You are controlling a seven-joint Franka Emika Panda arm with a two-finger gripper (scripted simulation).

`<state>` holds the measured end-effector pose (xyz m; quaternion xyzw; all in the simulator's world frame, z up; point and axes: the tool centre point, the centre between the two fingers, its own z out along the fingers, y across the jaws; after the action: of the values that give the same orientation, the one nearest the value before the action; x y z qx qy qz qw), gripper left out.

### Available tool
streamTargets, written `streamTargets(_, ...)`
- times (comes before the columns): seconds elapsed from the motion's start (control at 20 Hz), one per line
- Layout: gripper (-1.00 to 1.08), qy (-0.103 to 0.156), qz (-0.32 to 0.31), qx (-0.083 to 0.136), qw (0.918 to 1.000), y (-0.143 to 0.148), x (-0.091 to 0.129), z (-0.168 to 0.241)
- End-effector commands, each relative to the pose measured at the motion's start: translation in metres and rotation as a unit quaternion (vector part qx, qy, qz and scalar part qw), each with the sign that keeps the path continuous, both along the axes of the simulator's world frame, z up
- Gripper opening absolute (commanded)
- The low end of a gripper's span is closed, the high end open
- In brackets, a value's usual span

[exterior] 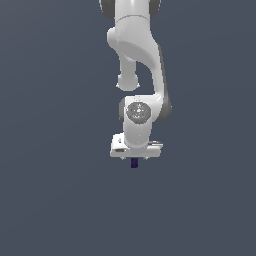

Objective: Pick up the object and move it to a goal position.

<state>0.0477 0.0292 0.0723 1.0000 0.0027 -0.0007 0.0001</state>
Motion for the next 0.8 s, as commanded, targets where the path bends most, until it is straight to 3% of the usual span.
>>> streamTargets(0.0,1.0,0.0,0.0,0.0,1.0,0.0,0.0,-0.003)
streamTargets(0.75,1.0,-0.001,0.0,0.0,1.0,0.0,0.001,-0.05)
